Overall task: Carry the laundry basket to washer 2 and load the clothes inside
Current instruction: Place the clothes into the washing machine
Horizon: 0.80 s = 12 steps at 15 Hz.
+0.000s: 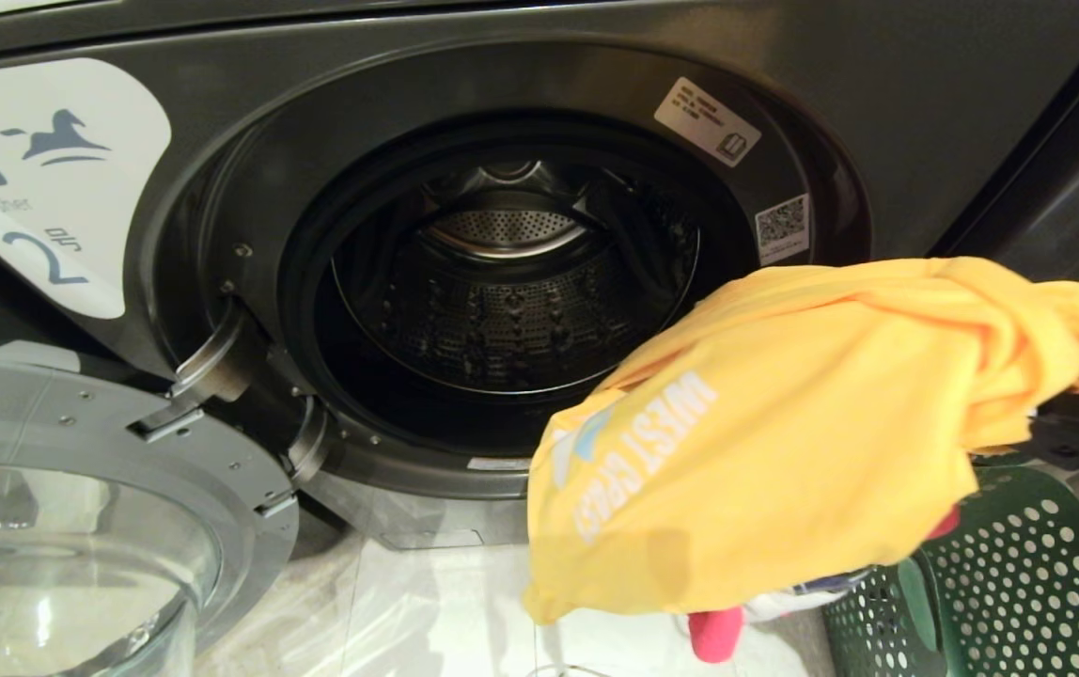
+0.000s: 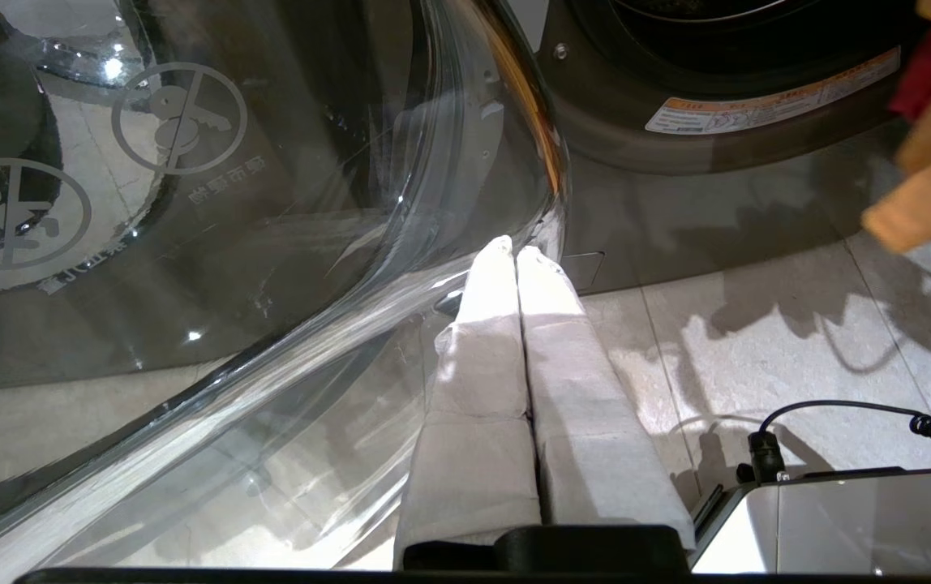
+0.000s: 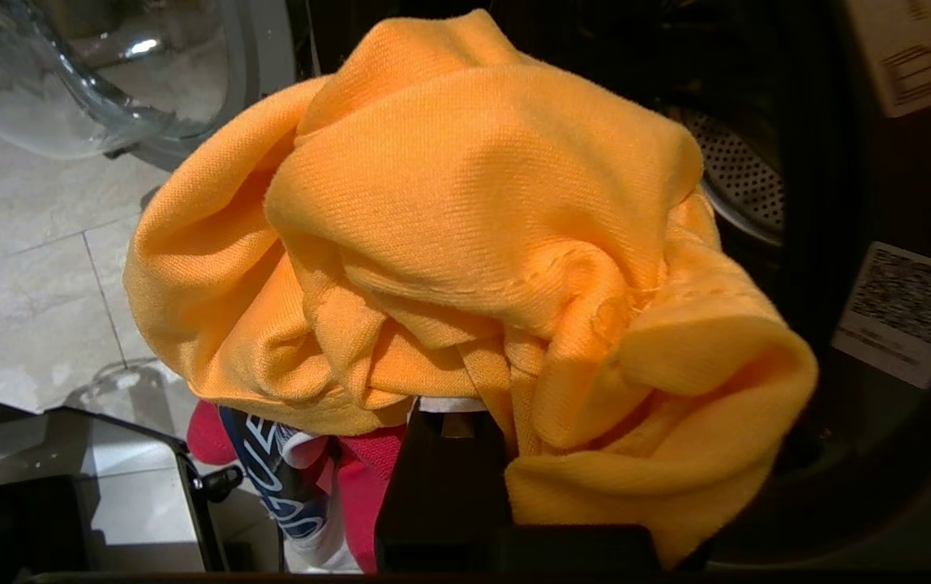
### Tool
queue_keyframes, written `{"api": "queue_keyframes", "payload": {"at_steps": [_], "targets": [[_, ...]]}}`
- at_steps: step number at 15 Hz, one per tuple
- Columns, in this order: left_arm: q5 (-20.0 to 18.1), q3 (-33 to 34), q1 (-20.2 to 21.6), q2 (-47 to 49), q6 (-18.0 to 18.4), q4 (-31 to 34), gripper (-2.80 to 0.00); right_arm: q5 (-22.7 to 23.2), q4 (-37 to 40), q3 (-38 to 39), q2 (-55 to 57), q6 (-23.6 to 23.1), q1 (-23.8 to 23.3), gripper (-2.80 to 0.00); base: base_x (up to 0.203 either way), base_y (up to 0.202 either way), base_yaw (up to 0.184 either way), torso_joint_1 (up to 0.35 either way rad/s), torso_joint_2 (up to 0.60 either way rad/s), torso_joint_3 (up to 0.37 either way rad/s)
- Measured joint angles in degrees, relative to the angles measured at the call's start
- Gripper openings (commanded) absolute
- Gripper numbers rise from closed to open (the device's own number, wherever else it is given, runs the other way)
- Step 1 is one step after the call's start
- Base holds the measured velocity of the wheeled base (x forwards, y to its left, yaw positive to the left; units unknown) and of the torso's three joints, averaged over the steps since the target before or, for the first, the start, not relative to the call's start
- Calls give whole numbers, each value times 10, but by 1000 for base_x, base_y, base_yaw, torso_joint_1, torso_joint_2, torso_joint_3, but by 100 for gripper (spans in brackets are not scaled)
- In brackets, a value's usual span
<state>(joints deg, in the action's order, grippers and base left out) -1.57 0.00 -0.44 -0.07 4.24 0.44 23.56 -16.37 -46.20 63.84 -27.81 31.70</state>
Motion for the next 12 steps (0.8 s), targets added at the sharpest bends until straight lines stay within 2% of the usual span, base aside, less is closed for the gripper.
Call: {"api": "queue_keyframes", "payload": {"at_steps": [4, 7, 9, 12], "targets": [[0, 0, 0, 0, 0, 0, -280, -91, -32, -59, 115, -1, 71, -280, 0, 0, 0, 0, 0, 0], [0, 0, 0, 0, 0, 0, -280, -127, -120, -111, 202, 2, 86, -280, 0, 0, 0, 0, 0, 0], [0, 0, 0, 0, 0, 0, -280, -132, -162, -114, 232, -3, 88, -280, 0, 0, 0, 0, 0, 0], [0, 0, 0, 0, 0, 0, -280, -162, -220, -104, 265, -50, 90, -280, 0, 0, 0, 0, 0, 0]]}}
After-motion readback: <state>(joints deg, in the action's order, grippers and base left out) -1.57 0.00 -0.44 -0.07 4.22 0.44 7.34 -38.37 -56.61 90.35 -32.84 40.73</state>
